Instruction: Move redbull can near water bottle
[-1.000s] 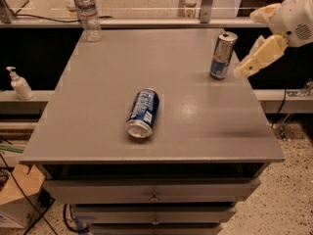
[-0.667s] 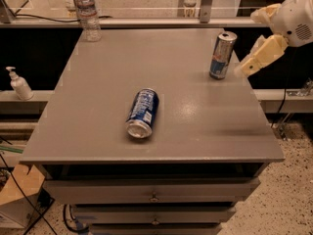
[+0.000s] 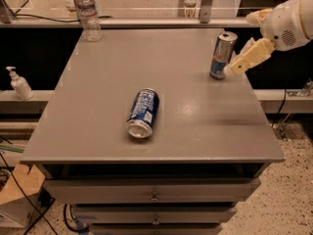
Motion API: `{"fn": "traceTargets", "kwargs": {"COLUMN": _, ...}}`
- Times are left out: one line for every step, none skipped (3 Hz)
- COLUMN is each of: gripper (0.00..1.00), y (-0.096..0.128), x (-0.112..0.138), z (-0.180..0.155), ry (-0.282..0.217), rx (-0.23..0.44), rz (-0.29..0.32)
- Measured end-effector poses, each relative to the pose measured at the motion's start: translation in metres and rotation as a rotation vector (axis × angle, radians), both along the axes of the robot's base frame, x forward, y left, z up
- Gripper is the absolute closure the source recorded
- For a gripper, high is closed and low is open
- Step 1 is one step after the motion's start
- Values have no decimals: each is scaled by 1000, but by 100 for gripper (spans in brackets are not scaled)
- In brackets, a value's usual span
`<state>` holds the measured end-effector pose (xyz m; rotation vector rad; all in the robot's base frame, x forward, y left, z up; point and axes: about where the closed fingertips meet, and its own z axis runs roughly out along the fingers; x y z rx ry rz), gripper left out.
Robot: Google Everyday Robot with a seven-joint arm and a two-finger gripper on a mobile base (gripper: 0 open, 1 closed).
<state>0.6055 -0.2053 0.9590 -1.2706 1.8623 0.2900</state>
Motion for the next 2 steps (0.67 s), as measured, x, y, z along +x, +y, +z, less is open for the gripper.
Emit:
{"fn": "traceTargets", "kwargs": {"gripper": 0, "y": 2, "x": 29, "z": -12, "ry": -34, "rx": 35, "rz": -30}}
{"fn": "traceTargets", "kwargs": {"gripper": 0, "y": 2, "x": 56, "z": -29, "ry": -38, "rx": 41, "rz": -60}}
